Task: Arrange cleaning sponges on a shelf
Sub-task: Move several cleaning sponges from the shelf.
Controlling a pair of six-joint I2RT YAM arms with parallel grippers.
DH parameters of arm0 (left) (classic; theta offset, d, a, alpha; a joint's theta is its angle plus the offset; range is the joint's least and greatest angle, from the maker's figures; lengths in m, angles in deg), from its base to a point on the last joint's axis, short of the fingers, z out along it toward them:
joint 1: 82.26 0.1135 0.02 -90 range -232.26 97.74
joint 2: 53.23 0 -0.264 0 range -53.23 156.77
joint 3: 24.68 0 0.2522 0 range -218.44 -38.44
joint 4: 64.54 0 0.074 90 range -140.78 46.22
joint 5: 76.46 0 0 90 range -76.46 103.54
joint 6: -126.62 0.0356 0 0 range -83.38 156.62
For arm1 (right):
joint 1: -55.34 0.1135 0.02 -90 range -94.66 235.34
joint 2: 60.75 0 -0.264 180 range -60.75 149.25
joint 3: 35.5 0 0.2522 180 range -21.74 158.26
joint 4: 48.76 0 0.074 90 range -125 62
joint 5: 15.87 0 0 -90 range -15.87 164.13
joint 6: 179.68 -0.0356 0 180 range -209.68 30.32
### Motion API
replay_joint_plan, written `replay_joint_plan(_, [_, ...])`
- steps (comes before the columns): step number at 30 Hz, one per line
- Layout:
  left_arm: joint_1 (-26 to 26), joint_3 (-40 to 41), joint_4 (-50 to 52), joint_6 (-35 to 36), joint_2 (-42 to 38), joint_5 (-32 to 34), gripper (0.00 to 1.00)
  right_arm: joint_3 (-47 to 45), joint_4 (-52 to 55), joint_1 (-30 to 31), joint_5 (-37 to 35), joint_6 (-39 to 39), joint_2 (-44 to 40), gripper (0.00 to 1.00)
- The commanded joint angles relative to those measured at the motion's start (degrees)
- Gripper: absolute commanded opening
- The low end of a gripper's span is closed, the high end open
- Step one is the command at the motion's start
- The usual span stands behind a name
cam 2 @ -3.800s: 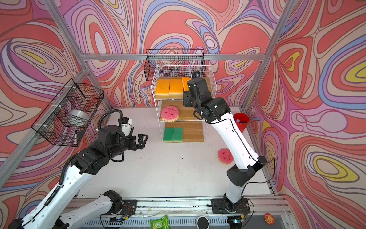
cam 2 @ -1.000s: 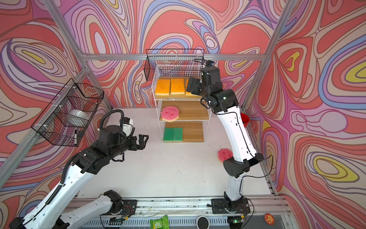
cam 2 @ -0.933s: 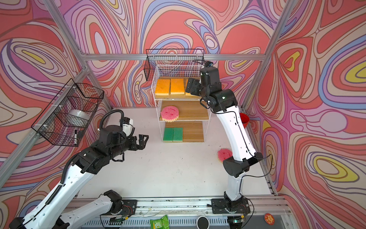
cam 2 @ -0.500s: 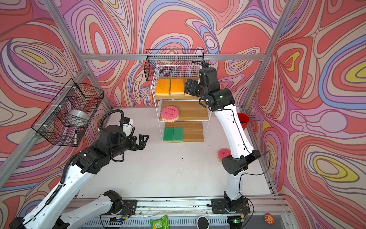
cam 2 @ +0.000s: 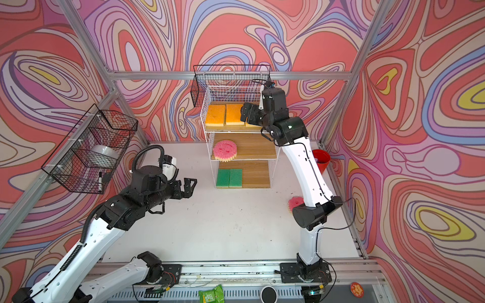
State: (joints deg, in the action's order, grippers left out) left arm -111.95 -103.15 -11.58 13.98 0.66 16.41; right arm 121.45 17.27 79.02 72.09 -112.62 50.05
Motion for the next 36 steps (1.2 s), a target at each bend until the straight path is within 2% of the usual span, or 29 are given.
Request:
replay_joint_plan(1, [-0.2, 0.24, 0.44, 1.01, 0.21, 0.52, 1.0, -2.3, 0.72, -0.2, 2.62, 0.39, 1.08, 0.98])
replay_joint_plan(19, [-0.2, 0.02, 0.61, 1.36, 0.39, 0.98, 1.0, -7.06, -3.36, -0.04, 8.77, 0.01, -1.46, 0.97])
replay_joint_plan(36, [-0.17, 0.33, 0.44, 1.11, 0.66, 1.08, 1.0, -18.09, -6.32, 0.42, 8.28, 0.46, -8.94, 0.97])
